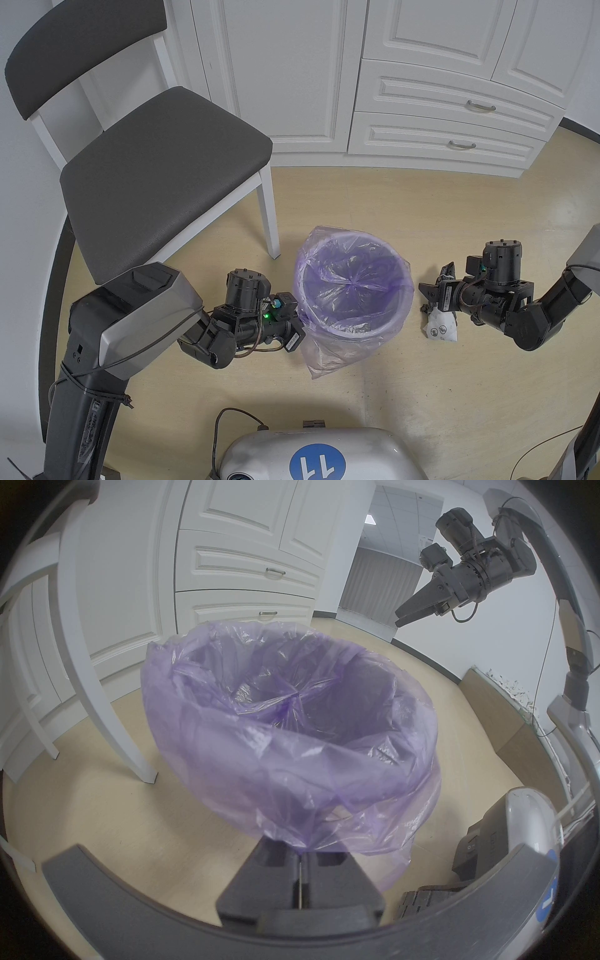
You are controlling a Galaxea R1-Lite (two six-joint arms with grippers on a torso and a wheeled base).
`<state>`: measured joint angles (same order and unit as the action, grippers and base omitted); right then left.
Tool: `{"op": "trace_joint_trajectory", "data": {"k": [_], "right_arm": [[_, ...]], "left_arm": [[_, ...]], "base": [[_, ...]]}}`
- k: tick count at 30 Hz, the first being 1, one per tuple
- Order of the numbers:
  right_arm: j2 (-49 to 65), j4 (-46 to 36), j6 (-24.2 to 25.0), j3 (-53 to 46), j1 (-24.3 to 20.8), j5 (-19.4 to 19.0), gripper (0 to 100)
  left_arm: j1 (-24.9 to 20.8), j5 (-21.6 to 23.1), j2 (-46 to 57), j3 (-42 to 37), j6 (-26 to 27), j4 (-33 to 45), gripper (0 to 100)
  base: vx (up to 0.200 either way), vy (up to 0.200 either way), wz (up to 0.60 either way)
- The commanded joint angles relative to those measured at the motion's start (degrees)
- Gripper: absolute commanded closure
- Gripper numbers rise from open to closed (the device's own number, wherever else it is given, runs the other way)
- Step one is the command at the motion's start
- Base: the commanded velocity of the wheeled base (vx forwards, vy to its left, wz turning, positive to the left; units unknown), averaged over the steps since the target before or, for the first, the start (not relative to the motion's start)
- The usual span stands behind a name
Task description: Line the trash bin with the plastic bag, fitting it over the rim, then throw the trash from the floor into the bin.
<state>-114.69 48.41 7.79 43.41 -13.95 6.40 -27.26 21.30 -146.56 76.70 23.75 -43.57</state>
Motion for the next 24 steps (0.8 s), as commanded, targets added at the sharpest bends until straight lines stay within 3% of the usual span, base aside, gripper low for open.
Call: {"op": "trace_joint_trajectory", "data": {"k": [1,13,24], "right_arm": [[-0.1,0.0,0.0,0.0,0.0,0.0,0],[-2.1,0.1,-0.1,0.7,0.8,-0.1,0],[-3.3,0.1,-0.1,1.0,0.9,0.0,0]], "left_arm": [[0.5,0.1,-1.5,1.1,-0.1,0.1,100],[3.3,0.2,-10.0,13.3,-0.7,5.6,100],[3.5,0.3,-12.6,17.1,-2.4,5.8,100]], "base": [[0.0,0.0,0.0],[0.0,0.0,0.0],[0.0,0.0,0.0]]}}
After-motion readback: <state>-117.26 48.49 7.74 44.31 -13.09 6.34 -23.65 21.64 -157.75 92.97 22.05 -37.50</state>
